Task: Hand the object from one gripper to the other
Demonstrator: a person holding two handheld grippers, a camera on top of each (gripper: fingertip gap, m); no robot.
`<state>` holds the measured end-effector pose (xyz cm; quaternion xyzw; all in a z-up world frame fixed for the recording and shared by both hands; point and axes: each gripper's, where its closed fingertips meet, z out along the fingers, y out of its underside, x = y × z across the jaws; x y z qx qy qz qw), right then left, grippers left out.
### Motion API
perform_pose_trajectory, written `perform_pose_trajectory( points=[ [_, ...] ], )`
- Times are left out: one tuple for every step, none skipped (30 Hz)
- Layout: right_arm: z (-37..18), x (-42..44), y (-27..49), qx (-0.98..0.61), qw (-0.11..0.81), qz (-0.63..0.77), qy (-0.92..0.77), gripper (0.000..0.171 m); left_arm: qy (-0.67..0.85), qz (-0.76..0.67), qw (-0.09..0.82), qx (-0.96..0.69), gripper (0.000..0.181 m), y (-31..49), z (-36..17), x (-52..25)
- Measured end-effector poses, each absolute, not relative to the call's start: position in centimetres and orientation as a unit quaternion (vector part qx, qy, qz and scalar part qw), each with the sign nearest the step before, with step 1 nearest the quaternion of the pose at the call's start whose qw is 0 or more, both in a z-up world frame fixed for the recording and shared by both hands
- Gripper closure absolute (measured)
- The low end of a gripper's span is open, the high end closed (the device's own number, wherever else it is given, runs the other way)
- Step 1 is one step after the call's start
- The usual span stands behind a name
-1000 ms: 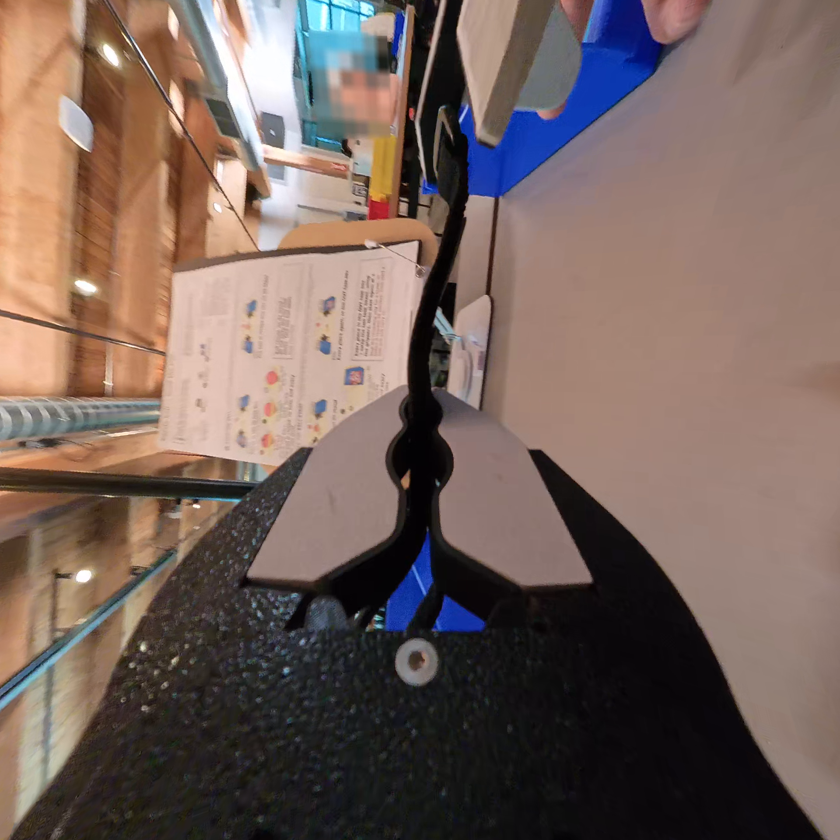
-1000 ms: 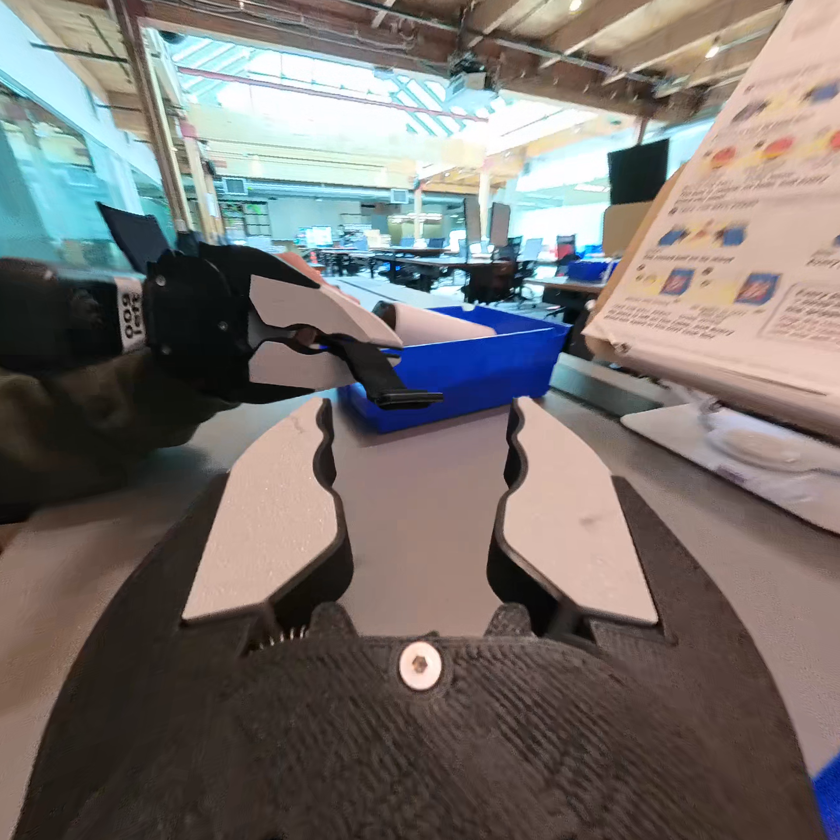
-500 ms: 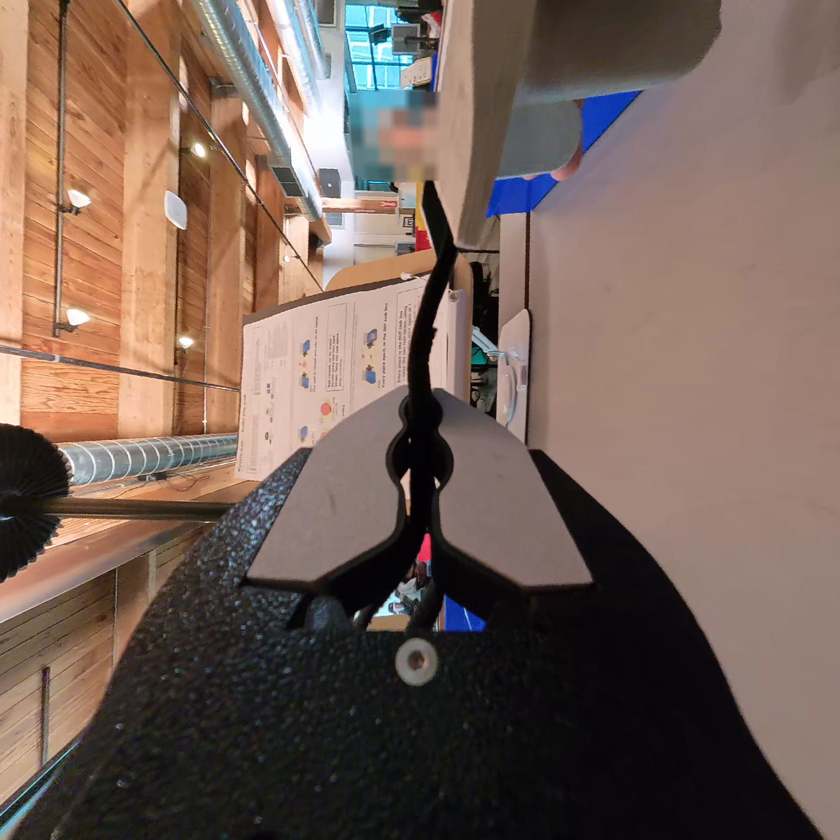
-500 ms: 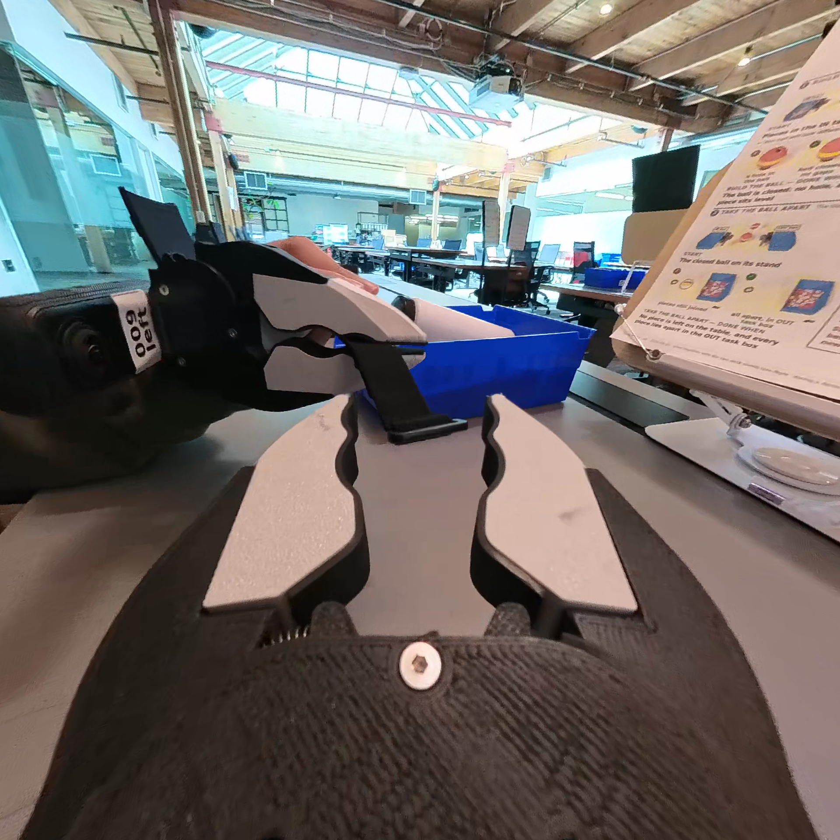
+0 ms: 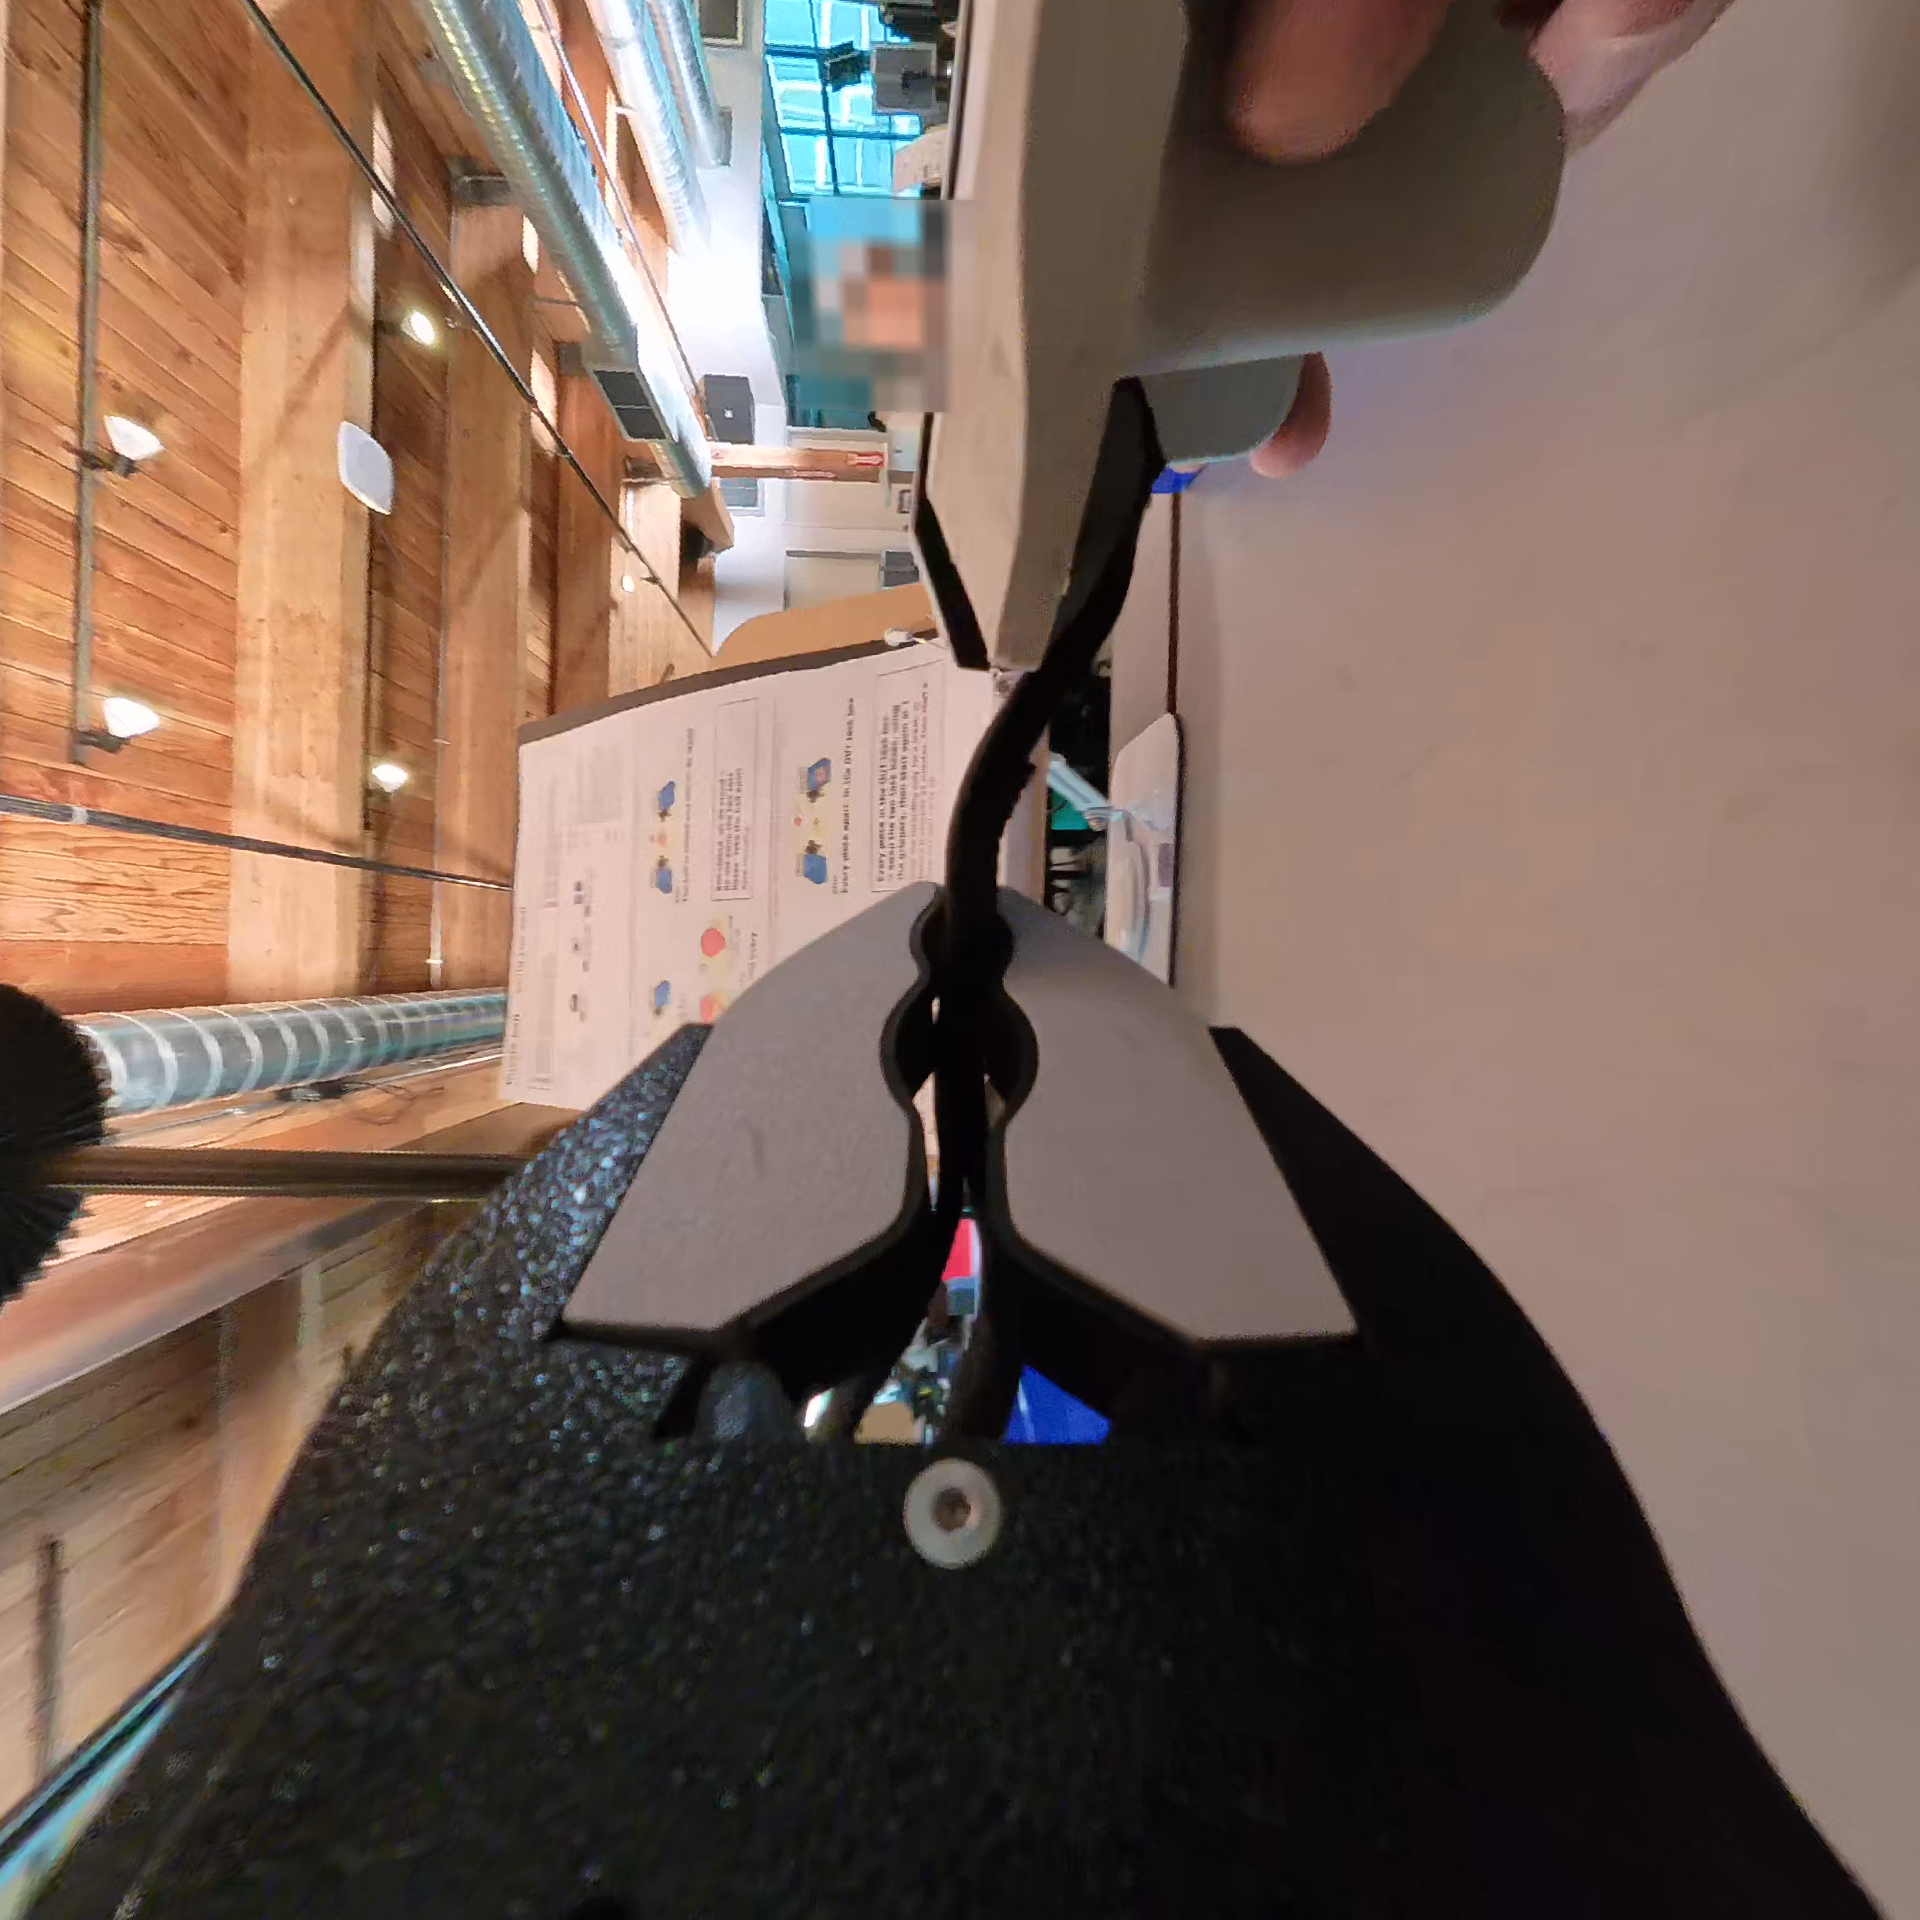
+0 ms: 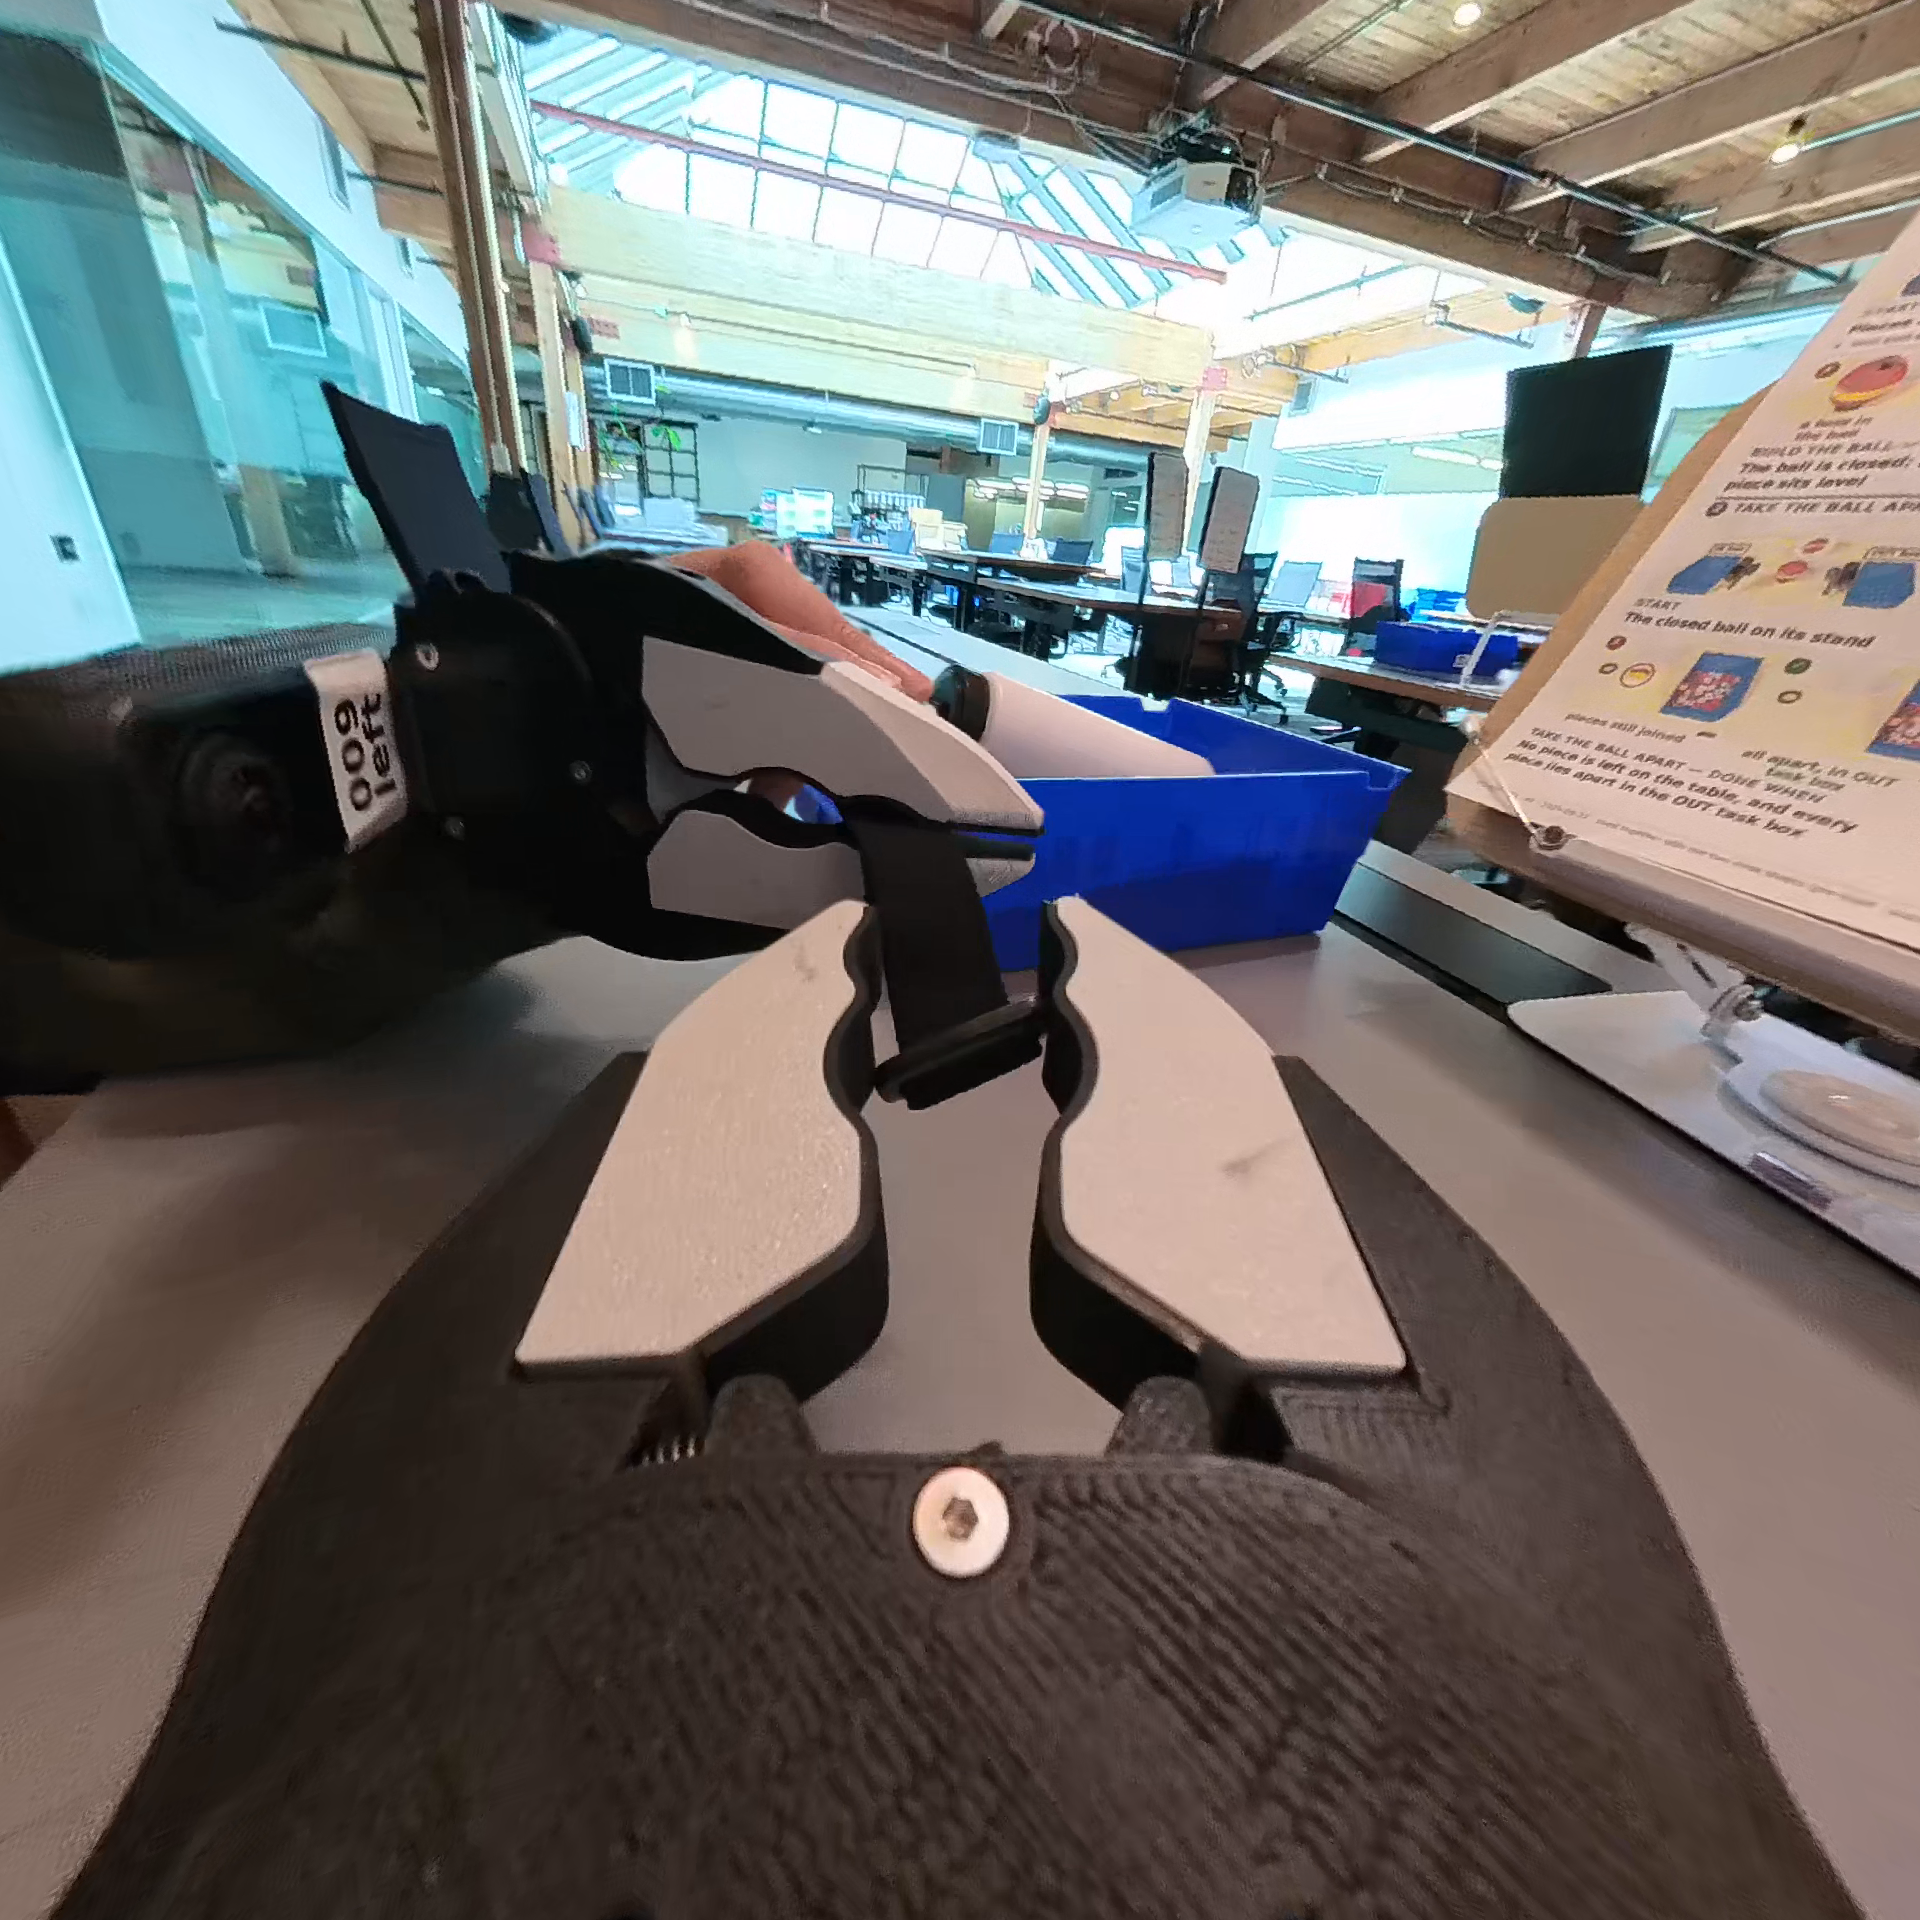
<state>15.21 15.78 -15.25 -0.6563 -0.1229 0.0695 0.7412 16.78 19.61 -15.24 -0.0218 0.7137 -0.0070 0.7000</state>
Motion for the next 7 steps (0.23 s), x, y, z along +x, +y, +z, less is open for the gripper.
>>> perform_pose_trajectory(
  points=[
    [-15.2, 15.3, 15.8, -0.657, 0.741, 0.059, -0.126, 0.143, 0.723, -0.020, 0.690, -0.030, 0.178, 19.6, -15.5, 16.8],
    [-15.2, 15.5, 15.7, -0.657, 0.741, 0.048, -0.131, 0.143, 0.737, -0.035, 0.674, -0.042, 0.177, 19.6, -16.0, 16.8],
    [-15.2, 15.6, 15.6, -0.657, 0.741, 0.036, -0.134, 0.143, 0.753, -0.052, 0.654, -0.058, 0.175, 19.7, -16.5, 16.8],
    [-15.1, 15.8, 15.5, -0.657, 0.741, 0.026, -0.136, 0.143, 0.770, -0.077, 0.629, -0.072, 0.171, 19.5, -17.1, 16.7],
    [-15.1, 16.0, 15.4, -0.656, 0.741, 0.014, -0.140, 0.143, 0.788, -0.111, 0.599, -0.088, 0.166, 19.2, -17.6, 16.5],
    [-15.2, 16.3, 15.4, -0.659, 0.738, -0.007, -0.147, 0.143, 0.800, -0.149, 0.571, -0.108, 0.162, 18.9, -17.7, 16.2],
    [-15.3, 16.6, 15.3, -0.663, 0.731, -0.039, -0.158, 0.143, 0.809, -0.189, 0.541, -0.129, 0.158, 18.6, -17.8, 15.8]
  ],
)
